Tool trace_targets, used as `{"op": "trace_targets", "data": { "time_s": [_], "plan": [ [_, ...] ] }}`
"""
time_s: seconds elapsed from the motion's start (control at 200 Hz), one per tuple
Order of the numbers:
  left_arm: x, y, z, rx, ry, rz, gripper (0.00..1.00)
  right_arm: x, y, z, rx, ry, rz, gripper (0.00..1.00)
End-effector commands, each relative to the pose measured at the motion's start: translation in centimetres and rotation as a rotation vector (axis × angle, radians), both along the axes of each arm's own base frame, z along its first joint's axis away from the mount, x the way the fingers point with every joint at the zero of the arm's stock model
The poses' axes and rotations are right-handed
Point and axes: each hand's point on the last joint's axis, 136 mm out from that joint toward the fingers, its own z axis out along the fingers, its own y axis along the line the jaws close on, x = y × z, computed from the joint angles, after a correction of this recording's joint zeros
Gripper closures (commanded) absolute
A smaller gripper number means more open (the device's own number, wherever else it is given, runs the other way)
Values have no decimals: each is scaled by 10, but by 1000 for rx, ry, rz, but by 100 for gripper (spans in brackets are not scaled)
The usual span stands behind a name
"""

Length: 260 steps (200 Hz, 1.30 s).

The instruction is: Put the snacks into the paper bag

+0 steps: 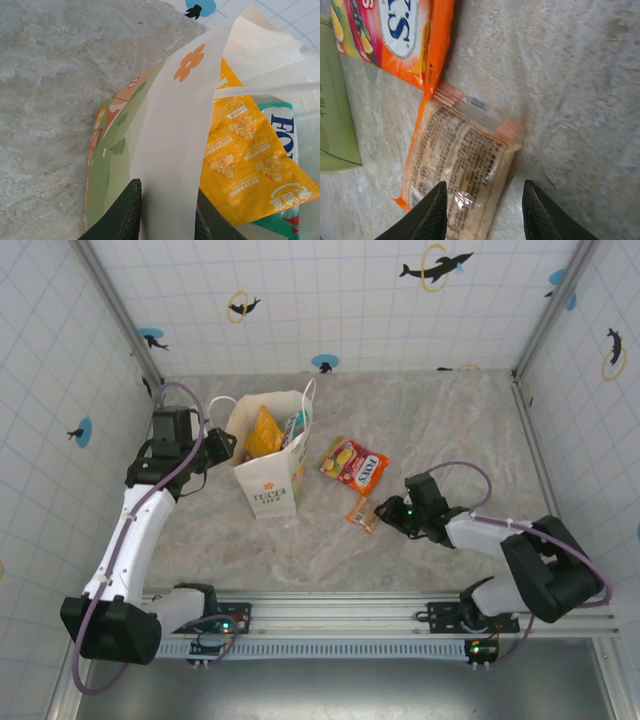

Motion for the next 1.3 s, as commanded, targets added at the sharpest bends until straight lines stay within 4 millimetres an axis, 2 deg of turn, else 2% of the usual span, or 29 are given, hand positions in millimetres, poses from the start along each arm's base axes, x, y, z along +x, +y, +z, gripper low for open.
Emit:
{"op": "trace_targets", "data": {
  "time_s": [0.0, 0.19, 0.31, 0.45, 0.565, 0.691, 0.806, 0.971, 1.126, 1.296],
  "plan": [
    [2, 0, -1, -4, 2, -1, 74, 5, 4, -5, 19, -4, -4, 58],
    [3, 0, -4, -3, 9, 3, 74, 7, 5, -17, 19, 9, -13, 62],
    [3, 0, -8, -1, 20, 3, 74, 11, 8, -19, 49, -4, -34, 77],
    [3, 1, -8, 1, 21, 5, 74, 13, 8, -22, 48, -3, -45, 89],
    [3, 1, -6, 3, 19, 8, 74, 15, 10, -14, 53, -25, -42, 95],
    [3, 2, -6, 4, 19, 8, 74, 19, 12, 3, 56, -70, -40, 99],
    [3, 1, -6, 4, 17, 7, 74, 27, 12, 30, 52, -143, -51, 100],
    [3, 1, -5, 1, 12, 3, 74, 42, 13, 85, 53, -281, -74, 100],
    [3, 0, -3, 0, 7, 1, 74, 53, 19, 149, 36, -443, -79, 100],
    [4, -1, -3, -4, 7, -3, 74, 66, 39, 226, 57, -628, -56, 100]
  ]
}}
